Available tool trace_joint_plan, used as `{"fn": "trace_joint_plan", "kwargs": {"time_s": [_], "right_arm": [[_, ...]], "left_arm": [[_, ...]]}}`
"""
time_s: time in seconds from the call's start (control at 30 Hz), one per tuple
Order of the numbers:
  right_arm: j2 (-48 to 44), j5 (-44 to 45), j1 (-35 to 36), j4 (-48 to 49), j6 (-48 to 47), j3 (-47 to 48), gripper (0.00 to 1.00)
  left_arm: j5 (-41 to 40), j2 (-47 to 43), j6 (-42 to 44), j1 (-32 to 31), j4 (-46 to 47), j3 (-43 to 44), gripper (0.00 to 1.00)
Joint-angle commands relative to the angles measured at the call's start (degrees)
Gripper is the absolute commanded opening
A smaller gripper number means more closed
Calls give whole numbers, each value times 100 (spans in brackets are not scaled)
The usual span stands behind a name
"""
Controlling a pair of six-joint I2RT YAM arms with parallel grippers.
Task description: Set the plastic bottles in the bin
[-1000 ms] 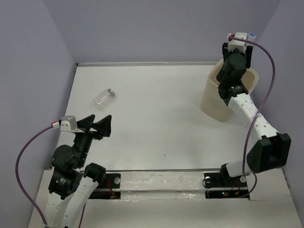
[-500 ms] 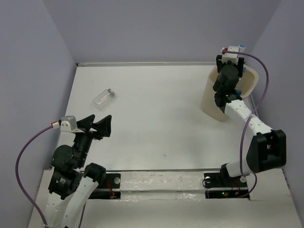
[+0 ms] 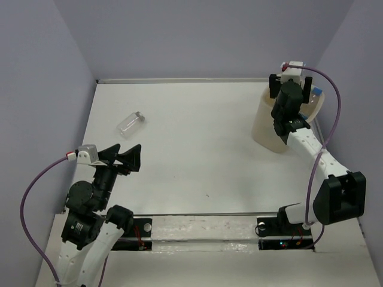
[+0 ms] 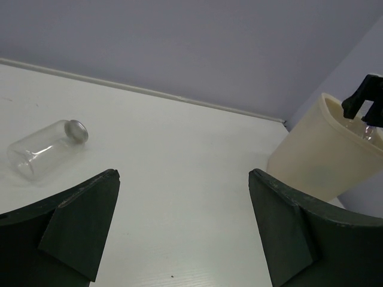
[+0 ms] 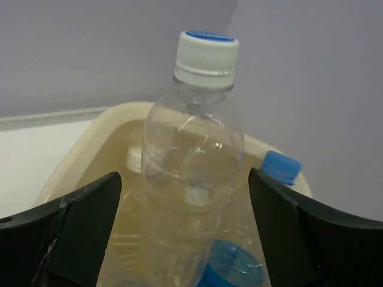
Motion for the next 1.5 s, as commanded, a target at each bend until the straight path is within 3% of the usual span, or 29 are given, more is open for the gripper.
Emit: {"fn": "trace_joint_plan", "kwargs": {"time_s": [0.0, 0.2, 0.33, 0.4, 0.5, 0.67, 0.87, 1.03, 1.2, 1.47], "right_arm": [[96, -454, 67, -1269, 661, 369, 100], [-273, -832, 67, -2254, 1250, 1546, 100], [-616, -1912, 128, -2826, 2336, 2084, 100], [-739, -2142, 373, -2826, 2655, 2023, 100], [-687, -2213, 1286, -2511, 3262, 1672, 100], [435, -2082, 2840, -851, 4561, 1144, 100], [2683, -2133, 3388, -67, 5976, 2065, 100], [3654, -2398, 3696, 83, 6050, 2831, 100], [3620, -2362, 3802, 223, 6040, 2078, 100], [2399, -2941, 3802, 681, 5707, 213, 98]], "left_arm": [[81, 144, 92, -31, 229, 29, 99], [63, 258, 83, -31, 229, 29, 99], [37, 320, 74, 21, 220, 38, 99], [28, 320, 65, 109, 238, 38, 99], [54, 372, 83, 267, 273, 38, 99], [19, 539, 65, 417, 230, 56, 99], [-262, 504, 13, 452, 168, 82, 99], [-719, 785, -49, 470, -17, 126, 99], [-675, 1530, 4, 618, -26, 196, 99], [-1061, 3411, 390, 654, 80, 740, 99]]}}
